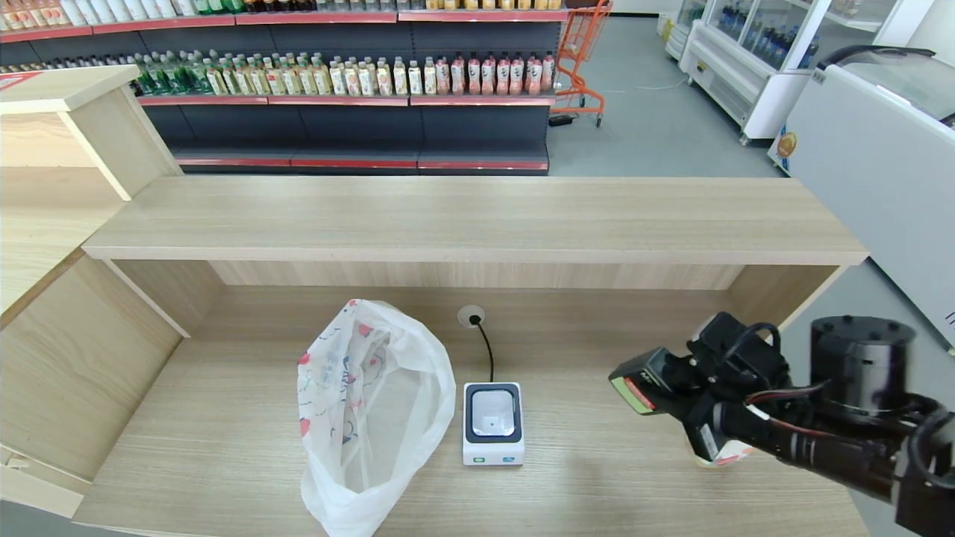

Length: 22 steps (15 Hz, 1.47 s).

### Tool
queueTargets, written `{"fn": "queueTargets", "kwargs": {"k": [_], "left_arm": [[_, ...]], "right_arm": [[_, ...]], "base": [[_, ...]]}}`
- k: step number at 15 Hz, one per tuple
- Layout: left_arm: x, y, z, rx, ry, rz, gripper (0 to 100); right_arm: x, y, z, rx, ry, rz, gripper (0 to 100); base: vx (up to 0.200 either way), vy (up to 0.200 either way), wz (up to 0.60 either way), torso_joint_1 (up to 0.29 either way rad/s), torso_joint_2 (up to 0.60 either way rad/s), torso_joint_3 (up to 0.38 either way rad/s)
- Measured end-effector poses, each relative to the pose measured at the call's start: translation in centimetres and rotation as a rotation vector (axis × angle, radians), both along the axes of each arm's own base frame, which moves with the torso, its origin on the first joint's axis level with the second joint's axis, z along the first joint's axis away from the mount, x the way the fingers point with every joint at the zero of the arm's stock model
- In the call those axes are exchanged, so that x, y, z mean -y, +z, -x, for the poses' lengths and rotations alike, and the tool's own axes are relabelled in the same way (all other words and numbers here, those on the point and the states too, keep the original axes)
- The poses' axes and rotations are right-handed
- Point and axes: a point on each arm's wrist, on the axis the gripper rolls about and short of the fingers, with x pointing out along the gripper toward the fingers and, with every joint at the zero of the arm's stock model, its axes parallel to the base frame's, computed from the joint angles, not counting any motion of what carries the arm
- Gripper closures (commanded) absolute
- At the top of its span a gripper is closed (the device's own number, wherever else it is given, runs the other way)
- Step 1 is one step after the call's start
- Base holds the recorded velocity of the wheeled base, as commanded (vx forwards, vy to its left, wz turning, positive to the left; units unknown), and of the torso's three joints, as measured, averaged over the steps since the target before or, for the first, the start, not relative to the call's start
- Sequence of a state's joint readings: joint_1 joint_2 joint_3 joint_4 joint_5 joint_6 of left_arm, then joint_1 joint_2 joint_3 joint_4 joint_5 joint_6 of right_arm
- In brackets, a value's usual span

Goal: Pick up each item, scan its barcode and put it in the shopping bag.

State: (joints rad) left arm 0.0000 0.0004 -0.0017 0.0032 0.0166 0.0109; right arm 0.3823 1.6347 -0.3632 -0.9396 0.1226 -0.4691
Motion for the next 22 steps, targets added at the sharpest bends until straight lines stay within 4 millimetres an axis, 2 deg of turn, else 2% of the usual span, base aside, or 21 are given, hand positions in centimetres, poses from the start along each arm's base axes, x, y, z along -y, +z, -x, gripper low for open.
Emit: {"fn": "queueTargets", "kwargs": {"k": [3, 5, 7, 9, 11, 13, 16, 22], "left_arm": [[0.0, 0.0, 0.0, 0.000, 0.000, 0.000, 0], [0.0, 0.0, 0.0, 0.000, 0.000, 0.000, 0], [0.0, 0.0, 0.0, 0.000, 0.000, 0.000, 0], [0.0, 0.0, 0.0, 0.000, 0.000, 0.000, 0], [0.0, 0.0, 0.0, 0.000, 0.000, 0.000, 0], [0.0, 0.0, 0.0, 0.000, 0.000, 0.000, 0], [0.0, 0.0, 0.0, 0.000, 0.000, 0.000, 0], [0.0, 0.0, 0.0, 0.000, 0.000, 0.000, 0]], "right_arm": [[1.1, 2.2, 2.0, 0.278, 0.153, 0.278, 100], [1.7, 2.7, 2.8, 0.505, 0.465, 0.446, 100], [2.6, 2.7, 3.2, 0.860, 0.802, 0.596, 100], [3.3, 1.6, 3.6, 1.020, 0.947, 0.715, 100], [3.5, -0.1, 4.2, 1.085, 1.075, 0.820, 100], [3.3, -1.6, 4.0, 1.155, 1.162, 0.882, 100], [1.9, -2.8, 2.7, 1.243, 1.231, 0.899, 100], [-4.3, -3.4, -1.0, 1.494, 1.311, 0.847, 100]], "base": [[0.000, 0.000, 0.00, 0.000, 0.00, 0.000], [0.000, 0.000, 0.00, 0.000, 0.00, 0.000], [0.000, 0.000, 0.00, 0.000, 0.00, 0.000], [0.000, 0.000, 0.00, 0.000, 0.00, 0.000], [0.000, 0.000, 0.00, 0.000, 0.00, 0.000], [0.000, 0.000, 0.00, 0.000, 0.00, 0.000], [0.000, 0.000, 0.00, 0.000, 0.00, 0.000], [0.000, 0.000, 0.00, 0.000, 0.00, 0.000]]}}
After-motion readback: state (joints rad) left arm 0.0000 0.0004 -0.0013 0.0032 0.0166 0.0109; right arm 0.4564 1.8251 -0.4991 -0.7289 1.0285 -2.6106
